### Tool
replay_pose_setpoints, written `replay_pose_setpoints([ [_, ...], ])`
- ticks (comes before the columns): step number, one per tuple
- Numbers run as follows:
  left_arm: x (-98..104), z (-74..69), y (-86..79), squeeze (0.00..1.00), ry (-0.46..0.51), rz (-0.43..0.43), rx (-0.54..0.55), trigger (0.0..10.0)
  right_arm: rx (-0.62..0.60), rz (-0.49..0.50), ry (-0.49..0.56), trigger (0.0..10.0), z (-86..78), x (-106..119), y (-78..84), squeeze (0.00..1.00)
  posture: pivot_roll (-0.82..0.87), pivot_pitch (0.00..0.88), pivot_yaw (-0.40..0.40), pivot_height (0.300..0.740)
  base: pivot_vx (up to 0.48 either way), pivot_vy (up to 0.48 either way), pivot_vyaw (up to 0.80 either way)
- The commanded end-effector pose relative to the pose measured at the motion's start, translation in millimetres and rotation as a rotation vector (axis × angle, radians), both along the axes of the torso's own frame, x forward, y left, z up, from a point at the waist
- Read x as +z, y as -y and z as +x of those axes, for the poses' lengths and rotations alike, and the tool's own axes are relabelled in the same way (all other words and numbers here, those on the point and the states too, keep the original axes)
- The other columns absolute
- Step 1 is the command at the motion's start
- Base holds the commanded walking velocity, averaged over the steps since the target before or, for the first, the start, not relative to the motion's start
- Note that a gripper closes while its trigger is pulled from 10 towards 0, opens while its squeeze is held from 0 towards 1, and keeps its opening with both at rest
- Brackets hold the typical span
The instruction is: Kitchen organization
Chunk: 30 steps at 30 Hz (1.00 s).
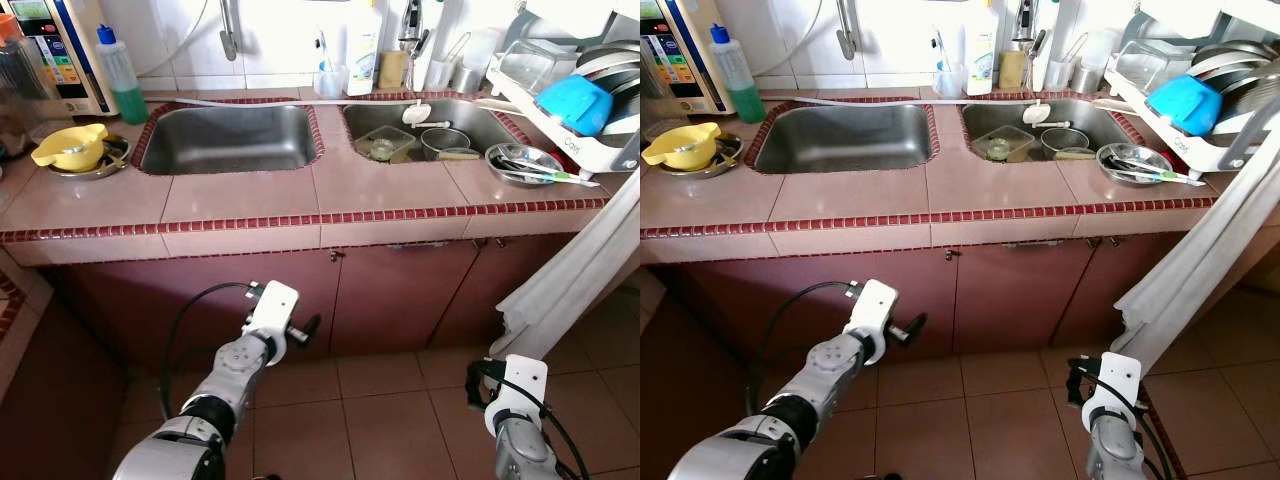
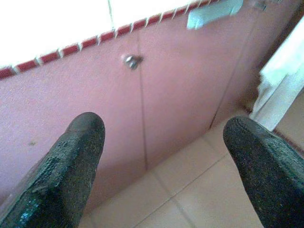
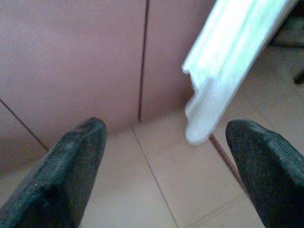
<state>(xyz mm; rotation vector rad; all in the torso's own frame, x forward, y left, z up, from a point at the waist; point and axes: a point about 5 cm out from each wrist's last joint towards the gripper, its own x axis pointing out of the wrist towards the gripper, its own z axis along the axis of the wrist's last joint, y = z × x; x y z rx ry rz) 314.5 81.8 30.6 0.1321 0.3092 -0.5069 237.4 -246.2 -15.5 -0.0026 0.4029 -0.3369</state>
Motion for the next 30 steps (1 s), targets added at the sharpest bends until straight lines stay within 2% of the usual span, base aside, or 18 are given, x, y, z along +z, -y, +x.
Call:
replay_pose_setpoints([
  [1, 3, -4.0, 8.2, 0.0, 0.035, -0.036, -0.049, 10.0, 0.009, -0.023, 0.074, 10.0, -1.4, 16, 9.2, 0.0, 0.03, 0.0, 0.002, 0.74, 0.0, 0.0, 0.0],
  [5, 8, -3.6, 16.8, 0.0, 0.06, -0.049, -0.084, 10.0, -0.025, -0.013, 0.092, 10.0, -11.2, 19, 14.2, 0.0, 0.02, 0.0, 0.008, 0.74, 0.0, 0.0, 0.0],
  [9, 22, 3.1, 25.2, 0.0, 0.103, -0.09, -0.098, 10.0, -0.017, -0.011, 0.095, 10.0, -16.9, 20, 9.1, 0.0, 0.01, 0.0, 0.008, 0.74, 0.0, 0.0, 0.0],
  [13, 45, 10.1, 29.1, 0.0, 0.201, -0.152, -0.095, 10.0, 0.077, -0.01, 0.139, 10.0, -4.7, 38, -10.6, 0.0, -0.01, 0.0, 0.0, 0.74, 0.0, 0.0, 0.0],
  [14, 51, 11.3, 29.8, 0.0, 0.227, -0.174, -0.073, 10.0, 0.122, -0.023, 0.175, 10.0, 3.0, 51, -18.8, 0.0, -0.01, 0.0, -0.005, 0.74, 0.0, 0.0, 0.0],
  [17, 62, 11.3, 30.9, 0.0, 0.265, -0.201, -0.047, 10.0, 0.196, -0.046, 0.239, 10.0, 12.9, 73, -30.5, 0.0, 0.0, 0.0, -0.013, 0.74, 0.0, 0.0, 0.42],
  [19, 67, 10.1, 30.6, 0.0, 0.28, -0.219, -0.035, 10.0, 0.209, -0.039, 0.258, 10.0, 14.8, 80, -33.8, 0.0, 0.0, 0.0, -0.015, 0.74, 0.0, 0.0, 0.72],
  [20, 73, 8.8, 28.4, 0.0, 0.319, -0.209, -0.026, 10.0, 0.213, -0.025, 0.275, 10.0, 17.2, 86, -36.3, 0.0, 0.02, 0.0, -0.015, 0.74, 0.0, 0.0, 0.8],
  [21, 73, 8.8, 28.4, 0.0, 0.319, -0.209, -0.026, 10.0, 0.213, -0.025, 0.275, 10.0, 17.2, 86, -36.3, 0.0, 0.02, 0.0, -0.015, 0.74, 0.0, 0.0, 0.8],
  [22, 79, 8.1, 22.3, 0.0, 0.369, -0.191, -0.018, 10.0, 0.219, -0.02, 0.286, 10.0, 19.4, 90, -38.2, 0.0, 0.03, 0.0, -0.009, 0.74, 0.0, 0.0, 0.8],
  [25, 83, 12.2, 6.3, 0.0, 0.36, -0.185, 0.035, 10.0, 0.214, -0.009, 0.292, 10.0, 21.5, 94, -42.0, 0.0, 0.05, 0.0, 0.0, 0.74, 0.0, 0.0, 0.8],
  [30, 90, 14.0, -2.4, 0.0, 0.358, -0.193, 0.035, 10.0, 0.203, 0.018, 0.297, 10.0, 24.1, 98, -47.9, 0.0, 0.05, 0.0, 0.009, 0.74, 0.0, 0.0, 0.8],
])
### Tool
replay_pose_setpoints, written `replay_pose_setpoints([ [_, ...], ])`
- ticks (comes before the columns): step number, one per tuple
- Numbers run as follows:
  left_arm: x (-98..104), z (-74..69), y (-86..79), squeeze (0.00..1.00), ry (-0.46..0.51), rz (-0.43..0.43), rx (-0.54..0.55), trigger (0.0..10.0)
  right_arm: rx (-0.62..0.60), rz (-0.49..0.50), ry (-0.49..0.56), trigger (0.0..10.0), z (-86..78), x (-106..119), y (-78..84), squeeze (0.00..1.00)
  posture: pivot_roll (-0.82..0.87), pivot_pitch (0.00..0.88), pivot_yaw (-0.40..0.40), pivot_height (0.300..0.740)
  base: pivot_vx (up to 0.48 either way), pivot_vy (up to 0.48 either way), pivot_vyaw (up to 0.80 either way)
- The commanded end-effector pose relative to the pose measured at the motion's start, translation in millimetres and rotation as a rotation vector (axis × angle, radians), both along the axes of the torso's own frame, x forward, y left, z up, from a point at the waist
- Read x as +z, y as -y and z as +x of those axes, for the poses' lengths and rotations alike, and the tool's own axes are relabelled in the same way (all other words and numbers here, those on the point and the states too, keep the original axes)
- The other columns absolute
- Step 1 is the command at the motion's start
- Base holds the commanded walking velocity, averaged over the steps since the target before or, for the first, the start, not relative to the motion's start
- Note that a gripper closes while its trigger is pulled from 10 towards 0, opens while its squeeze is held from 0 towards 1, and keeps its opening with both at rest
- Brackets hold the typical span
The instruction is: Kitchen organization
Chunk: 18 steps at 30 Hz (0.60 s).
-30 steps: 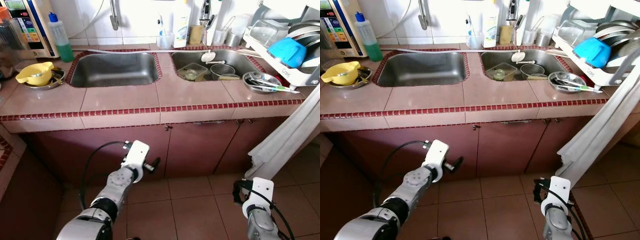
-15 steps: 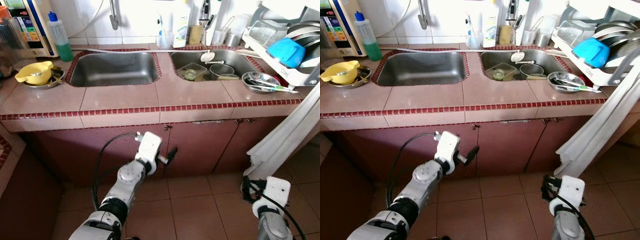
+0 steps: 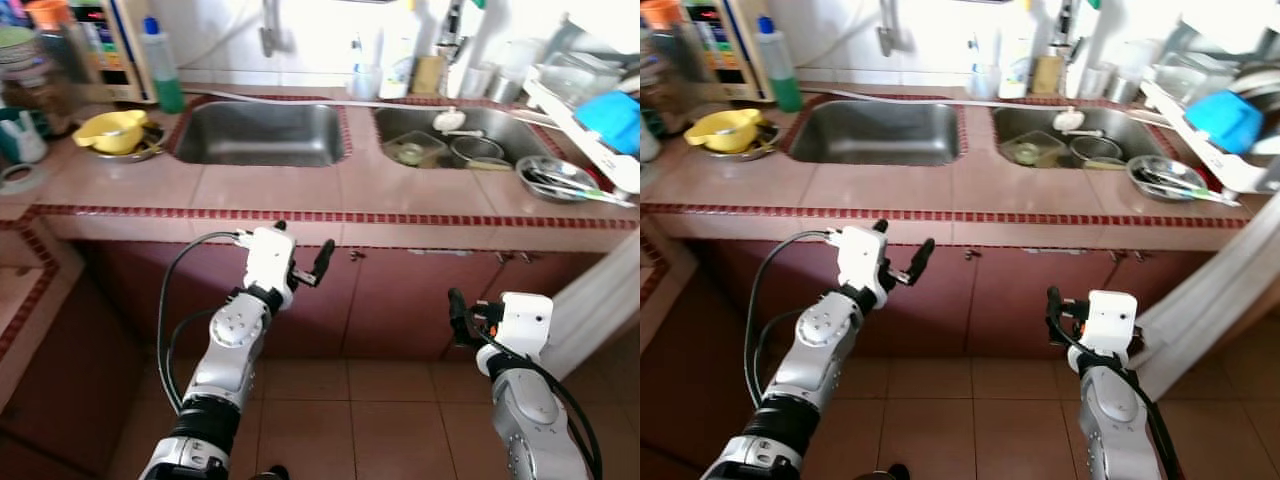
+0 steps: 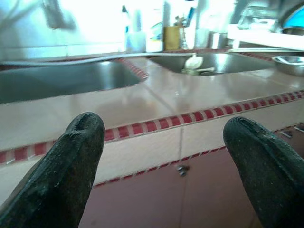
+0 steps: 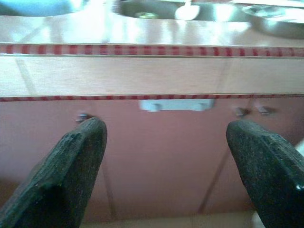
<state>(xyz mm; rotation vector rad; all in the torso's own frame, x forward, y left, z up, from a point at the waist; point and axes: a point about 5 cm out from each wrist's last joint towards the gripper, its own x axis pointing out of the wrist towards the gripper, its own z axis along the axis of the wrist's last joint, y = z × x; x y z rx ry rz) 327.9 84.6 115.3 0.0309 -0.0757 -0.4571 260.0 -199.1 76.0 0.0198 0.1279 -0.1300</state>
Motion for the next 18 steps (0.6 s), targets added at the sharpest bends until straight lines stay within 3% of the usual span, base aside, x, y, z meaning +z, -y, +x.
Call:
replay_pose_setpoints([
  [1, 8, 1.2, -1.2, 0.0, 0.015, -0.002, -0.011, 10.0, 0.004, 0.004, 0.024, 10.0, 2.5, 9, -3.7, 0.0, 0.06, 0.0, 0.014, 0.74, 0.0, 0.0, 0.48],
  [8, 24, 9.2, -1.4, 0.0, 0.01, -0.017, -0.003, 10.0, 0.015, 0.089, 0.079, 10.0, 9.8, 29, -15.8, 0.0, 0.06, 0.0, 0.022, 0.74, 0.0, 0.0, 0.07],
  [18, 36, 10.6, -0.7, 0.0, 0.02, -0.033, -0.007, 10.0, 0.028, 0.099, 0.114, 10.0, 19.2, 47, -17.8, 0.0, 0.07, 0.0, 0.03, 0.74, 0.0, 0.0, 0.0],
])
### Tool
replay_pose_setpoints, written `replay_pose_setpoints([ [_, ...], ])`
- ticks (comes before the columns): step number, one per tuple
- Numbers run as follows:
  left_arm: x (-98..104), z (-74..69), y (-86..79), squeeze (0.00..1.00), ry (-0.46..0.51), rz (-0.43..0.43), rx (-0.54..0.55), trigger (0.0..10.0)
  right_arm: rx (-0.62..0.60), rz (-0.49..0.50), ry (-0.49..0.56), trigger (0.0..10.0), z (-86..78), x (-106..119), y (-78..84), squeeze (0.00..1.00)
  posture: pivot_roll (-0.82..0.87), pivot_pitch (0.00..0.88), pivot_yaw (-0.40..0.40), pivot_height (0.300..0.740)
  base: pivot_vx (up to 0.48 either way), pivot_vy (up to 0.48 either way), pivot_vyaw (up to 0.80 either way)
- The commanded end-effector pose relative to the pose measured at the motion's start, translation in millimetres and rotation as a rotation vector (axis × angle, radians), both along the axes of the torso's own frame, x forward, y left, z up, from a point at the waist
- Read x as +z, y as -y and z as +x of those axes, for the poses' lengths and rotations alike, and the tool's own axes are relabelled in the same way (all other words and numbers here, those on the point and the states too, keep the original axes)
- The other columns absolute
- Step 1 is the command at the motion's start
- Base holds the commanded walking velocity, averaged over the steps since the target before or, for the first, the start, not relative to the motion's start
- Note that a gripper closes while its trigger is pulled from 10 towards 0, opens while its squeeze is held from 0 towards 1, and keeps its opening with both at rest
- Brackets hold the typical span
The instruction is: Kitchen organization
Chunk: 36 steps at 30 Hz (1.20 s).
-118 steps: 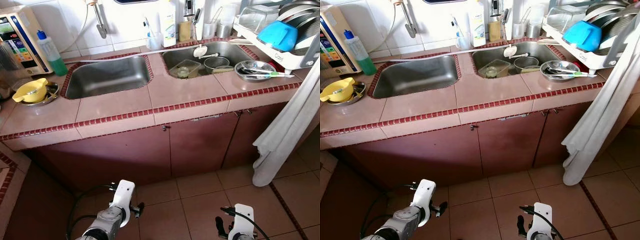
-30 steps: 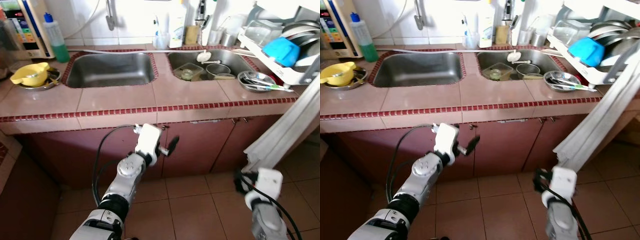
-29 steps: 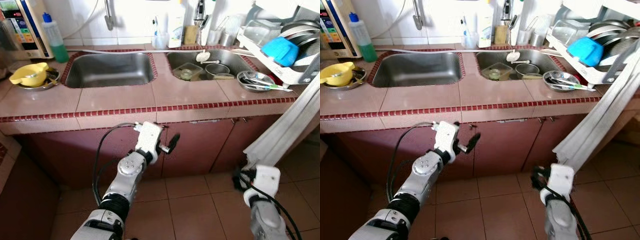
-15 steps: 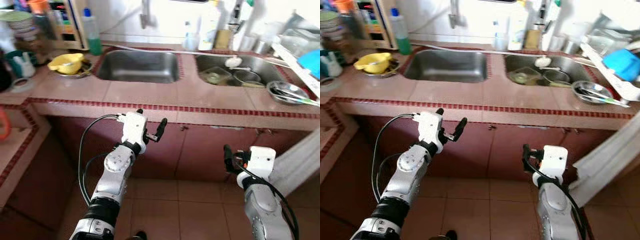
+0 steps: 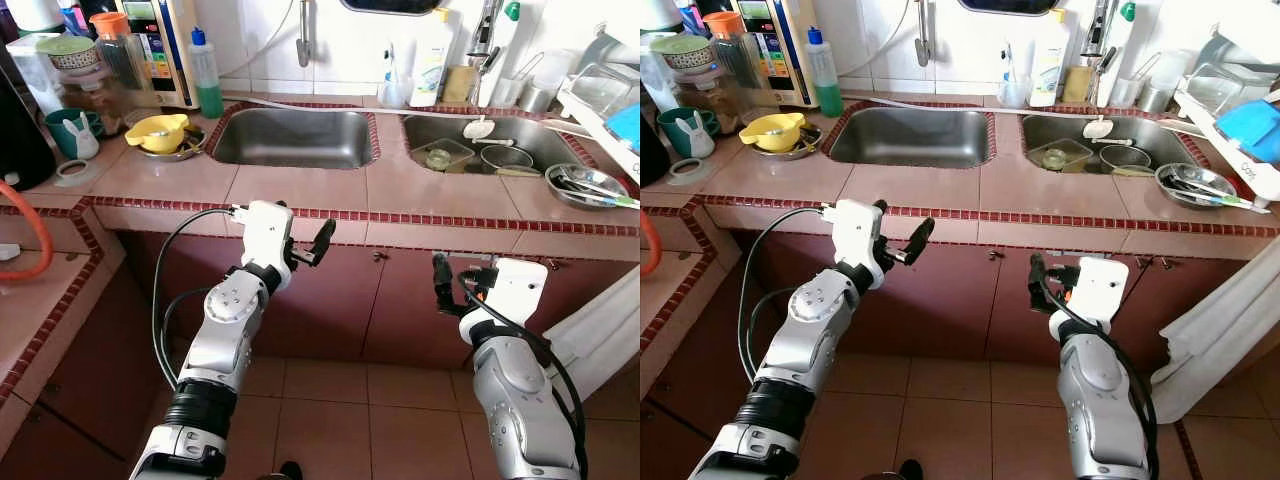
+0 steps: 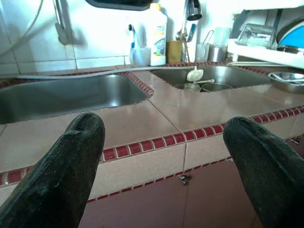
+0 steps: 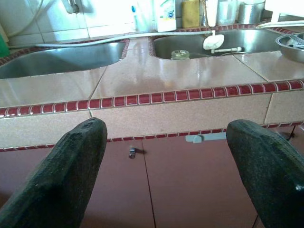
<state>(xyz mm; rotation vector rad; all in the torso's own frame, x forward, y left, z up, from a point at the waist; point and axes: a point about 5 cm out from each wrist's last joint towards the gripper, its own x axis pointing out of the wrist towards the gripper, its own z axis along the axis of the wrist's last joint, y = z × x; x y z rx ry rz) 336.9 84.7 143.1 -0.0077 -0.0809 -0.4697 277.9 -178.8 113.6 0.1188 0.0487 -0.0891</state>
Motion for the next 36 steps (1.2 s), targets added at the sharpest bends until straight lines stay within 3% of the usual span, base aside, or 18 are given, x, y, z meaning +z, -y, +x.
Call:
replay_pose_setpoints([
  [1, 10, 0.5, 0.6, 0.0, 0.028, -0.015, -0.014, 10.0, -0.015, 0.008, 0.027, 10.0, 1.4, 9, 3.9, 0.0, 0.06, 0.0, 0.033, 0.74, 0.0, 0.0, 0.0],
  [6, 14, 0.1, 3.2, 0.0, 0.028, -0.03, -0.024, 10.0, -0.024, 0.013, 0.027, 10.0, 1.0, 10, 4.4, 0.0, 0.06, 0.0, 0.042, 0.74, 0.105, 0.0, 0.0],
  [18, 21, 0.5, 8.9, 0.0, 0.024, -0.059, -0.053, 10.0, -0.052, 0.036, 0.032, 10.0, 4.4, 9, 1.1, 0.0, 0.07, 0.0, 0.049, 0.74, 0.463, 0.0, 0.0],
  [22, 24, 0.0, 10.2, 0.0, 0.035, -0.074, -0.056, 10.0, -0.022, -0.015, 0.051, 10.0, 7.6, 13, -4.6, 0.0, 0.06, 0.0, 0.046, 0.74, 0.48, 0.0, 0.0],
  [29, 19, -1.5, 8.9, 0.0, 0.03, -0.03, -0.034, 10.0, -0.033, 0.015, 0.051, 10.0, 10.2, 14, -4.2, 0.0, 0.08, 0.0, 0.041, 0.74, 0.0, 0.0, 0.0],
  [36, 13, -4.4, 8.2, 0.0, 0.022, -0.038, -0.013, 10.0, -0.024, 0.136, 0.014, 10.0, 10.4, 10, -3.1, 0.0, 0.07, 0.0, 0.026, 0.74, 0.0, 0.0, 0.0],
])
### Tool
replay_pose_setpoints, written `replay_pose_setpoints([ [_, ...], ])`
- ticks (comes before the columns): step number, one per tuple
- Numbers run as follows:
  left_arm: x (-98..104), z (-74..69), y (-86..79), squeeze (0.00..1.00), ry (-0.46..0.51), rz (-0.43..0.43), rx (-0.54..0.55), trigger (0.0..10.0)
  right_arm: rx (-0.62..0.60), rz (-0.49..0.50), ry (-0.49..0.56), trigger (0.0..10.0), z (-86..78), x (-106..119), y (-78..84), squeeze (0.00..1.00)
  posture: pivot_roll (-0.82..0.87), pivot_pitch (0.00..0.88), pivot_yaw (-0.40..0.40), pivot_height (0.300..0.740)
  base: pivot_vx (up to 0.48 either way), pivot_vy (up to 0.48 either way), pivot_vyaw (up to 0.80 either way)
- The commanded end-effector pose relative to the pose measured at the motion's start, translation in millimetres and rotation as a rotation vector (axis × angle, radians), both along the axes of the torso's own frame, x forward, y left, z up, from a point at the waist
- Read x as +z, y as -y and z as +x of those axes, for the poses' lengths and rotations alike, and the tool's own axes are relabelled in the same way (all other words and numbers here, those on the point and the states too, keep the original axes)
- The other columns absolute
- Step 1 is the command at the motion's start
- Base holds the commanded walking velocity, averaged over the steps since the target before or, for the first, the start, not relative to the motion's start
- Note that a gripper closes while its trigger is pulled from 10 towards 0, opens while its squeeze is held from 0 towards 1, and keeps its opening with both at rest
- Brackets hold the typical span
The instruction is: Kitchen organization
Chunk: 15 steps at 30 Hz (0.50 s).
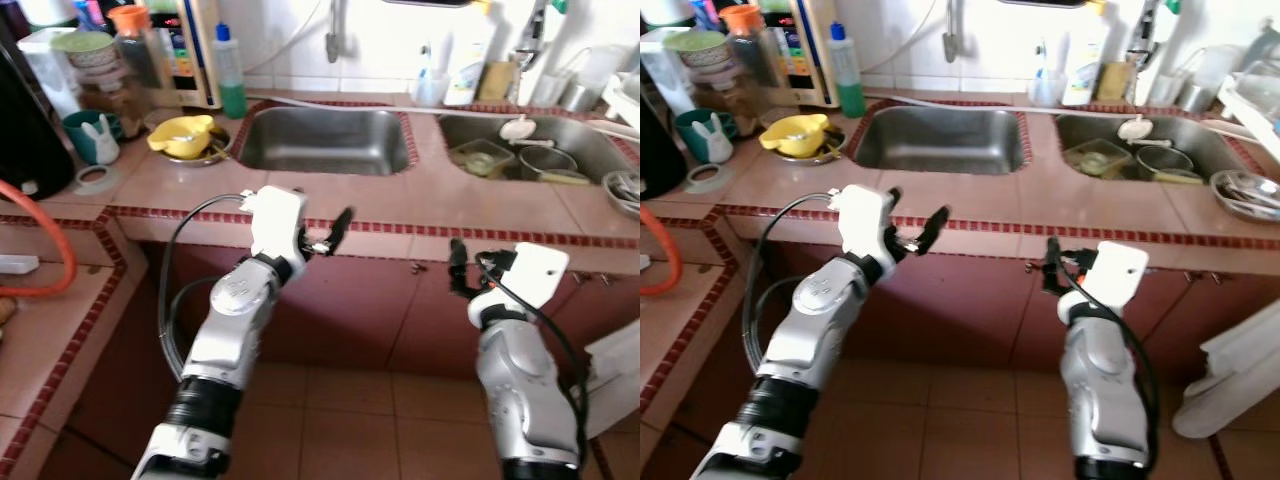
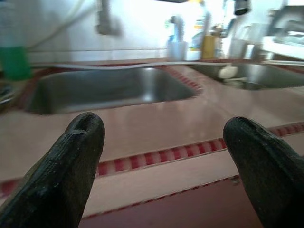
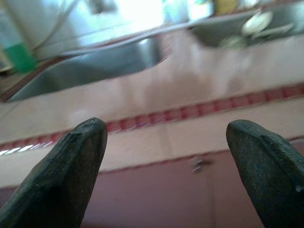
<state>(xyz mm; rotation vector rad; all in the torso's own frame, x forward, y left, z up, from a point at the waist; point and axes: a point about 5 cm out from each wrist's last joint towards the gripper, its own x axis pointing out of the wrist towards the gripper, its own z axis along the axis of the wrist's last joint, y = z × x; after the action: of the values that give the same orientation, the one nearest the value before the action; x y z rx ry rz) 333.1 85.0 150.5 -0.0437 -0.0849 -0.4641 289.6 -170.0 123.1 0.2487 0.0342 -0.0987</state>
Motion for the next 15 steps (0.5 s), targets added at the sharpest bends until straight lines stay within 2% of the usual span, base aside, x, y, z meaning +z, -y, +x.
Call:
replay_pose_setpoints([
  [1, 6, -0.2, 8.9, 0.0, 0.028, -0.008, -0.011, 10.0, -0.013, -0.012, -0.023, 10.0, -1.4, 0, 6.1, 0.0, 0.07, 0.0, 0.023, 0.74, 0.0, 0.0, 0.0],
  [5, 8, 0.3, 8.8, 0.0, 0.048, 0.0, 0.023, 10.0, 0.006, -0.045, 0.009, 10.0, -1.7, 7, 3.3, 0.0, 0.07, 0.0, 0.018, 0.74, 0.0, 0.0, 0.0],
  [8, 5, -1.0, 3.3, 0.0, 0.048, 0.009, 0.037, 10.0, 0.01, 0.01, 0.043, 10.0, -1.8, 15, 2.5, 0.0, 0.07, 0.0, 0.016, 0.74, 0.0, 0.0, 0.0],
  [12, 4, 0.2, -3.8, 0.0, 0.056, 0.026, 0.068, 10.0, 0.013, -0.087, 0.072, 10.0, -4.2, 23, 1.1, 0.0, 0.07, 0.0, 0.014, 0.74, 0.0, 0.0, 0.0],
  [15, 5, 1.0, -5.6, 0.0, 0.063, 0.019, 0.083, 10.0, 0.063, -0.055, 0.064, 10.0, -6.4, 23, -3.2, 0.0, 0.07, 0.0, 0.015, 0.74, 0.0, 0.0, 0.0],
])
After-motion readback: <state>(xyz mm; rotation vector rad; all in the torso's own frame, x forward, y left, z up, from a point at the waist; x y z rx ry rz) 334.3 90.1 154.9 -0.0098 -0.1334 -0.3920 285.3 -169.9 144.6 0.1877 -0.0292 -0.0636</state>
